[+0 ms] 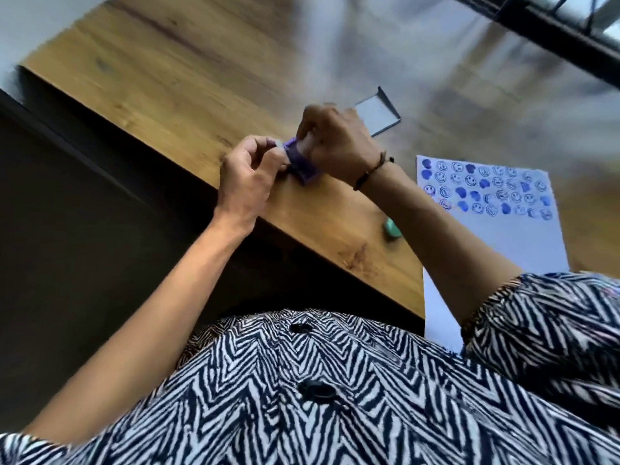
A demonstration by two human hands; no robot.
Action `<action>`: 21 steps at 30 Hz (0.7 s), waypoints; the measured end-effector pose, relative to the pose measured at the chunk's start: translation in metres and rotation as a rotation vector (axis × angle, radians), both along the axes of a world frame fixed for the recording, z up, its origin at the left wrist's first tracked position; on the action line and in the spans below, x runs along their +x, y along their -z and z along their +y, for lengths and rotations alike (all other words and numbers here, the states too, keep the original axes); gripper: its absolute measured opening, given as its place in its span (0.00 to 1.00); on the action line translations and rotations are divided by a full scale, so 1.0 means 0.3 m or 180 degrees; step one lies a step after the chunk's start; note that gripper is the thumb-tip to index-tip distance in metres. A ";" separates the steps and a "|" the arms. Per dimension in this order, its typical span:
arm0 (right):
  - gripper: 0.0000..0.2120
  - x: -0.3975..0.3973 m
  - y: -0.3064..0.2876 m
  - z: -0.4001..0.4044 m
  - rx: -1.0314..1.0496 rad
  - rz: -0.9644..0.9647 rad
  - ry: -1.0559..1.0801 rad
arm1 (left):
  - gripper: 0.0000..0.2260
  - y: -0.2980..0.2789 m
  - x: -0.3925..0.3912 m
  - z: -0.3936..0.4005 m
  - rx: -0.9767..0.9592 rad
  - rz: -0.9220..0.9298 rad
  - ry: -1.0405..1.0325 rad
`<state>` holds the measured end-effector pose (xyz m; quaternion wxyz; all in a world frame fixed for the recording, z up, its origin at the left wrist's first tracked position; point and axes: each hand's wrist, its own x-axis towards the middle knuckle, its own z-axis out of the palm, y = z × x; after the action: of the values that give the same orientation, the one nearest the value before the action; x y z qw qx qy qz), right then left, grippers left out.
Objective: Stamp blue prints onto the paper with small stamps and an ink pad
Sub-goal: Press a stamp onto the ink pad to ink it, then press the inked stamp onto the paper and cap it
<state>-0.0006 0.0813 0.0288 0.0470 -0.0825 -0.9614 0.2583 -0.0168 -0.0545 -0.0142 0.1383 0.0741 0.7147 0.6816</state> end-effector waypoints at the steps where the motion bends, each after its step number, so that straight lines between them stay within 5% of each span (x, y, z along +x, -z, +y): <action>1: 0.09 0.017 -0.009 0.015 -0.0361 0.0157 0.0301 | 0.03 0.000 0.003 0.001 0.0106 -0.0046 0.0025; 4: 0.06 0.120 -0.033 0.075 -0.1427 0.0446 0.1016 | 0.03 -0.009 0.044 0.023 0.0314 -0.0073 0.0141; 9: 0.06 0.353 -0.067 0.241 -0.1908 0.0564 0.1839 | 0.04 -0.102 0.180 0.155 0.0238 0.0328 0.1040; 16: 0.07 0.572 -0.015 0.368 -0.1394 0.0316 0.2442 | 0.12 -0.171 0.451 0.337 -0.0540 0.1892 0.2866; 21: 0.08 0.598 0.011 0.362 -0.0432 0.0140 0.2108 | 0.09 -0.094 0.512 0.403 -0.1533 0.2457 0.3101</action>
<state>0.1789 0.1900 0.0255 0.1435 -0.3877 -0.8617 0.2941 0.1368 0.0664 0.0142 0.1775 0.5943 0.7300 0.2871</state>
